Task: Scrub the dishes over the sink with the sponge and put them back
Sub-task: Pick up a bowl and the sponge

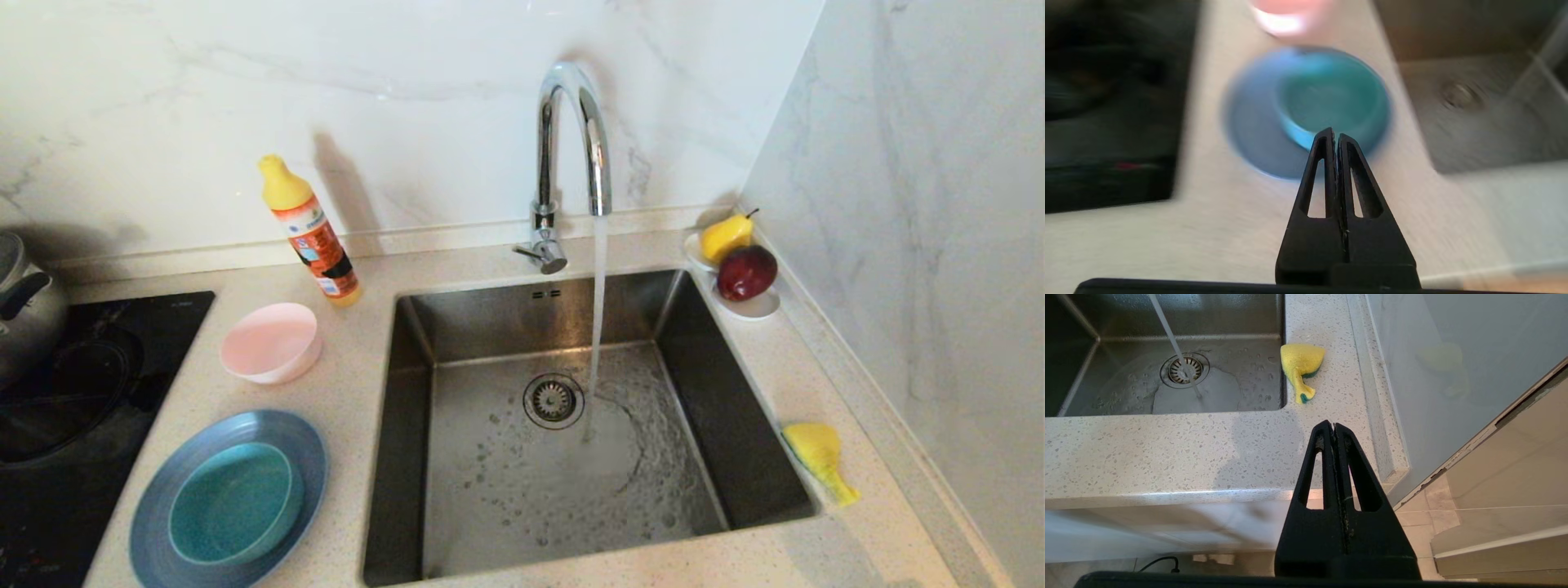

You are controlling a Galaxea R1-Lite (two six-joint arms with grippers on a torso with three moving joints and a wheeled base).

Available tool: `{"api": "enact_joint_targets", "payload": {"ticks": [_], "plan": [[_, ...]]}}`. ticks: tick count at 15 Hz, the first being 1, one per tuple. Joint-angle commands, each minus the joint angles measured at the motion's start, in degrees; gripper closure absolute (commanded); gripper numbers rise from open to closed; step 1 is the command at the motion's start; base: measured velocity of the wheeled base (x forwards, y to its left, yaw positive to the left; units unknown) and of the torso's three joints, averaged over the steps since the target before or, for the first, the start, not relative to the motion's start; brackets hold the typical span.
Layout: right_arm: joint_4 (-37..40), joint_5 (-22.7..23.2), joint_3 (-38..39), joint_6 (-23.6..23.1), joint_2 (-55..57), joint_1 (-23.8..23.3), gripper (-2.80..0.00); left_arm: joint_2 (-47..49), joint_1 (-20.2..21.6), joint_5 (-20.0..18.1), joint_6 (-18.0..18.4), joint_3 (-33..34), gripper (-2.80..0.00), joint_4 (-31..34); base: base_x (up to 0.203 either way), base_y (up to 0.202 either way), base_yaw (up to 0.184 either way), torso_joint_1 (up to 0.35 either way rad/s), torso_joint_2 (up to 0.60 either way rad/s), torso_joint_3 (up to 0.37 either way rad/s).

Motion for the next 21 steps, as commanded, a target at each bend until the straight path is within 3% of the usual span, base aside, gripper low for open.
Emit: {"api": "enact_joint_targets", "payload": {"ticks": [1, 15, 17, 21], "plan": [[0.04, 0.02, 0.00, -0.01, -0.02, 0.05, 0.00, -0.55, 0.11, -0.80, -0.25, 1.42, 0.00, 0.01, 0.000, 0.000, 0.000, 0.000, 0.00, 0.000], [0.21, 0.02, 0.00, -0.49, -0.11, 0.05, 0.00, -0.55, 0.11, -0.89, -0.34, 1.46, 0.00, -0.05, 0.000, 0.000, 0.000, 0.000, 0.00, 0.000], [0.30, 0.20, 0.00, -2.29, -0.11, 0.05, 0.00, -0.55, 0.11, -0.89, -0.34, 1.42, 0.00, -0.05, 0.000, 0.000, 0.000, 0.000, 0.00, 0.000], [5.56, 0.58, -3.20, -2.89, -0.15, 0.05, 0.00, -0.55, 0.11, -0.89, -0.34, 1.42, 0.00, -0.05, 0.000, 0.000, 0.000, 0.000, 0.00, 0.000]]}}
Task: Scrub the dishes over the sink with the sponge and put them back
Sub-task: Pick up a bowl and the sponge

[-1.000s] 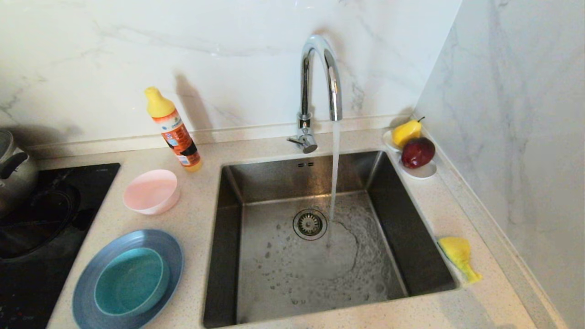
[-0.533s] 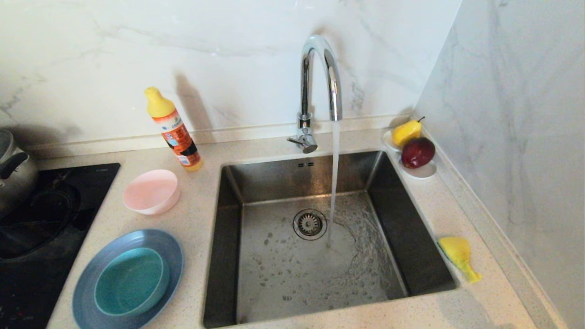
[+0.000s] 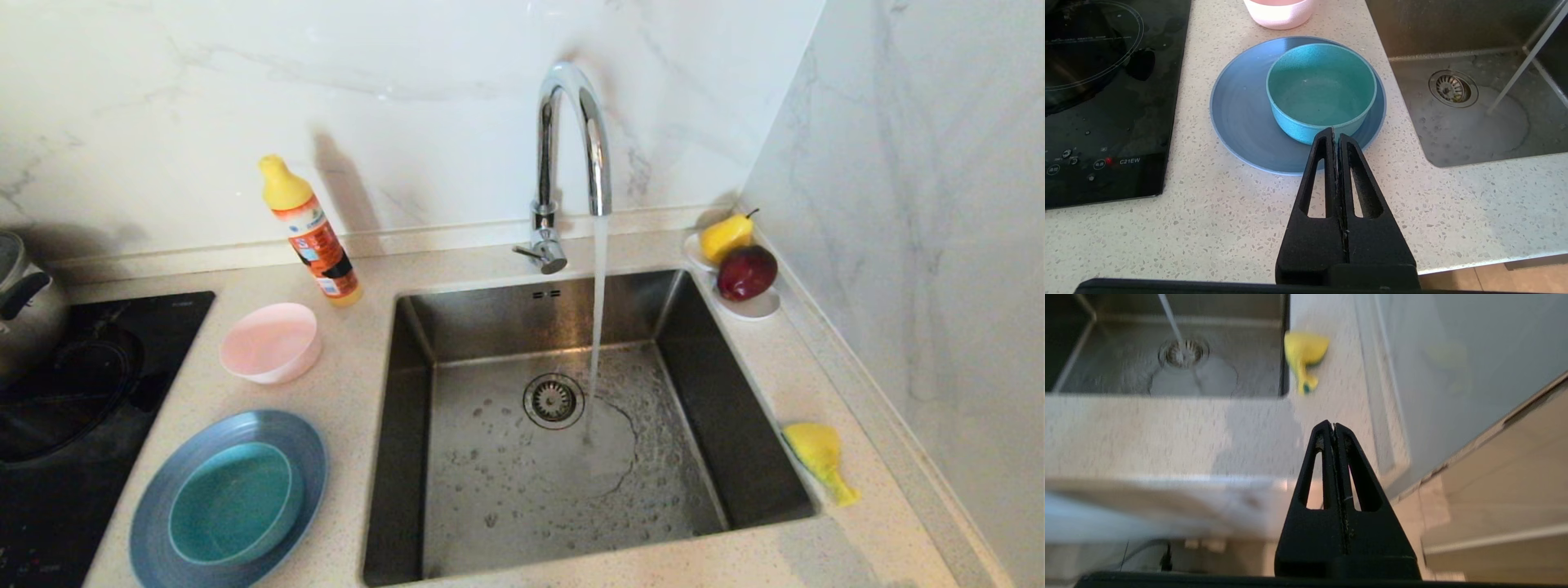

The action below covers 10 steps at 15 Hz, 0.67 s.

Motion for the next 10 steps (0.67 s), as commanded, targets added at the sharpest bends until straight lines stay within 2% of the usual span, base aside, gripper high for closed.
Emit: {"api": "enact_joint_targets", "payload": {"ticks": [1, 4, 6, 8, 10], "plan": [[2.88, 0.75, -3.16, 0.12, 0.41, 0.02, 0.00, 0.27, 0.00, 0.06, 0.02, -0.02, 0.00, -0.01, 0.000, 0.000, 0.000, 0.000, 0.00, 0.000], [10.81, 4.91, -17.91, 0.33, 6.20, -0.10, 0.00, 0.27, 0.00, 0.06, -0.07, -0.02, 0.00, -0.01, 0.000, 0.000, 0.000, 0.000, 0.00, 0.000], [13.40, 7.68, -24.36, -0.56, 15.67, -0.97, 0.00, 0.27, 0.00, 0.06, -0.08, -0.02, 0.00, -0.01, 0.000, 0.000, 0.000, 0.000, 0.00, 0.000], [14.52, 9.04, -30.03, -3.06, 24.67, -1.69, 0.00, 0.27, 0.00, 0.06, -0.15, 0.05, 0.00, -0.01, 0.000, 0.000, 0.000, 0.000, 0.00, 0.000], [15.14, 9.76, -33.50, -7.49, 31.90, -1.88, 0.00, 0.27, 0.00, 0.06, -0.15, -0.02, 0.00, -0.01, 0.000, 0.000, 0.000, 0.000, 0.00, 0.000]]}}
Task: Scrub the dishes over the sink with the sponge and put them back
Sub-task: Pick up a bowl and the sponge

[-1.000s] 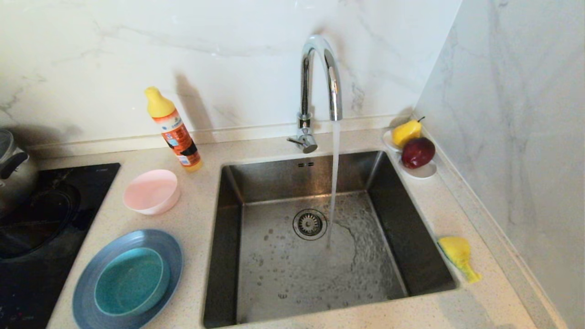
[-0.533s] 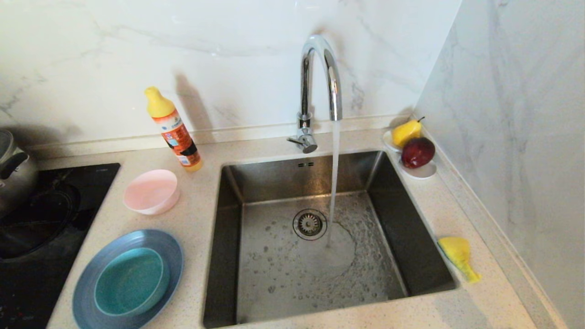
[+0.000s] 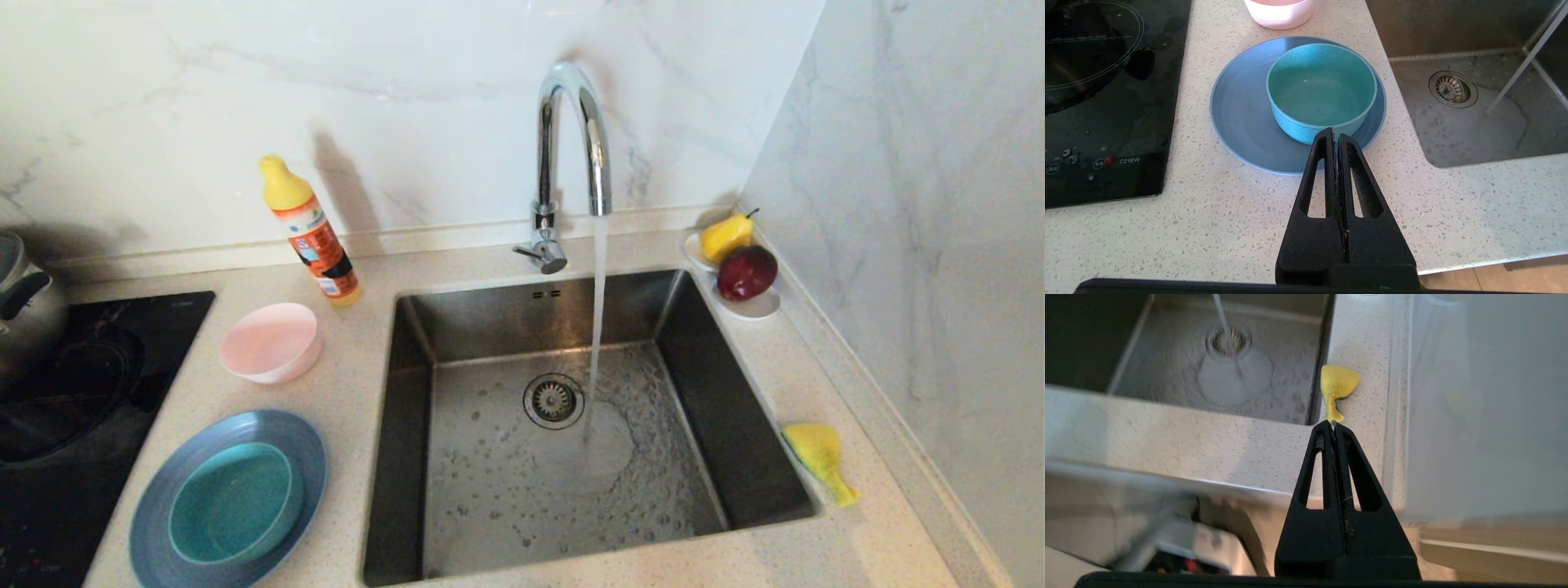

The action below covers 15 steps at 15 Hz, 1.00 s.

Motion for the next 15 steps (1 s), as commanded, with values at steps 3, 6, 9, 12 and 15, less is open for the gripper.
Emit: {"api": "enact_joint_targets", "payload": {"ticks": [3, 6, 9, 12, 15], "plan": [[0.40, 0.24, -3.54, -7.05, 19.48, -0.19, 0.00, 0.21, 0.00, -0.02, 0.03, -0.02, 0.00, -0.01, 0.000, 0.000, 0.000, 0.000, 0.00, 0.000], [-0.05, -1.11, -3.86, -7.89, 29.72, -0.13, 0.00, 0.21, 0.00, -0.02, 0.03, -0.02, 0.00, -0.01, 0.000, 0.000, 0.000, 0.000, 0.00, 0.000], [-1.46, -2.48, -3.80, -7.08, 38.78, 0.89, 0.00, 0.21, 0.00, -0.02, 0.03, -0.02, 0.00, -0.01, 0.000, 0.000, 0.000, 0.000, 0.00, 0.000], [-3.97, -4.10, -2.73, -4.81, 44.70, 2.20, 0.00, 0.19, 0.00, -0.02, 0.03, -0.02, 0.00, -0.01, 0.000, 0.000, 0.000, 0.000, 0.00, 0.000], [-8.22, -5.40, 0.11, -3.18, 48.52, 2.37, 0.00, 0.21, 0.00, -0.02, 0.03, -0.02, 0.00, -0.01, 0.000, 0.000, 0.000, 0.000, 0.00, 0.000]]}}
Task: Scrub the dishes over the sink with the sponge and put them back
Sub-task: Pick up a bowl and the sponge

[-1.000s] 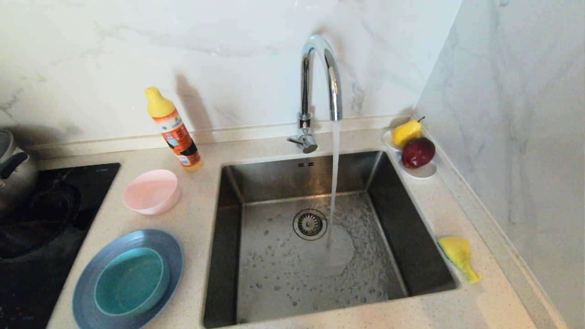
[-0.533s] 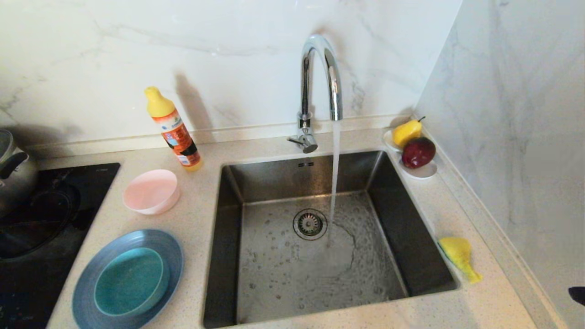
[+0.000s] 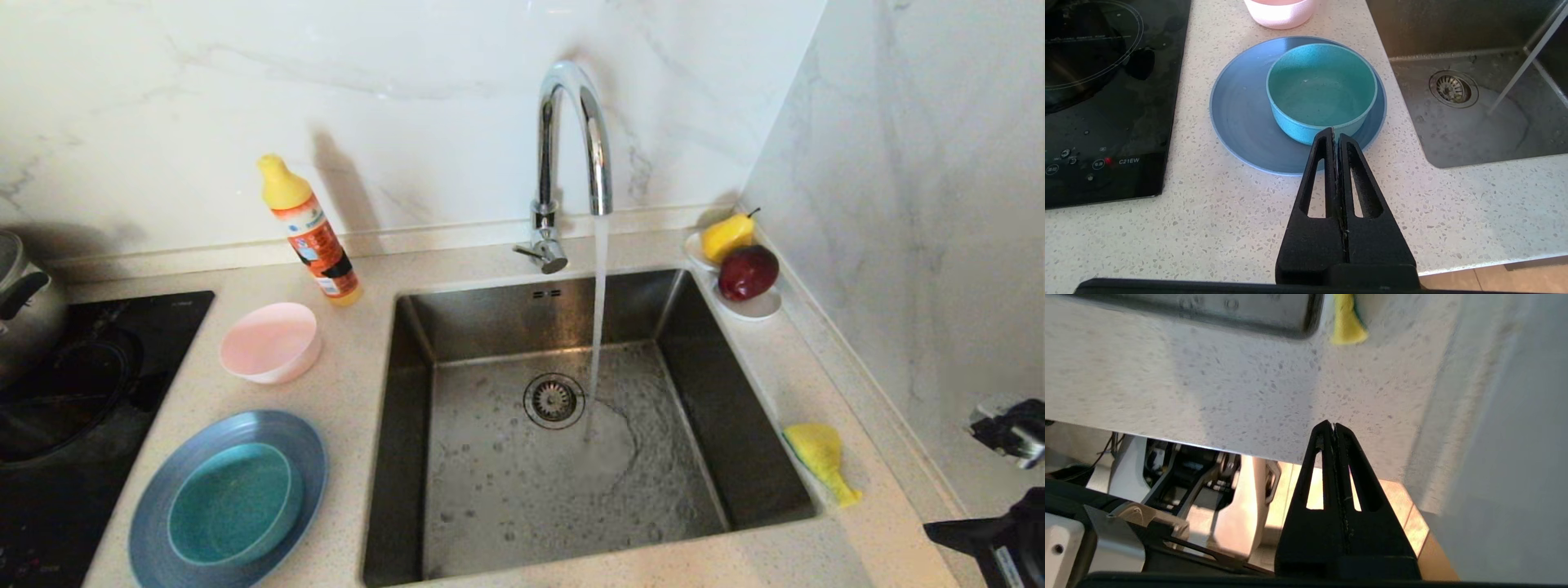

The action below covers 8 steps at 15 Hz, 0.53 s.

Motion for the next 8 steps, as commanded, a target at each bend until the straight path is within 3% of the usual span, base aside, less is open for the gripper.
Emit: {"api": "enact_joint_targets", "payload": {"ticks": [1, 4, 5, 6, 8], "plan": [[-2.55, -0.38, 2.44, 0.13, 4.31, 0.12, 0.00, 0.16, 0.00, 0.00, 0.02, 0.08, 0.00, 0.00, 0.000, 0.000, 0.000, 0.000, 0.00, 0.000], [-4.79, -0.99, 3.74, 0.22, 6.12, 0.03, 0.00, 0.16, 0.00, 0.00, 0.02, 0.00, 0.00, 0.00, 0.000, 0.000, 0.000, 0.000, 0.00, 0.000], [-4.83, -0.99, 3.83, 0.25, 6.64, 0.10, -1.64, 0.16, 0.00, 0.00, 0.02, 0.09, 0.00, 0.00, 0.000, 0.000, 0.000, 0.000, 0.00, 0.000], [-4.87, -0.99, 4.05, 0.30, 7.39, 0.11, -2.80, 0.16, 0.00, 0.00, 0.02, 0.07, 0.00, 0.00, 0.000, 0.000, 0.000, 0.000, 0.00, 0.000], [-4.96, -0.91, 4.51, 0.51, 8.90, 0.12, -2.80, 0.16, 0.00, 0.00, 0.02, 0.01, 0.00, 0.00, 0.000, 0.000, 0.000, 0.000, 0.00, 0.000]]}}
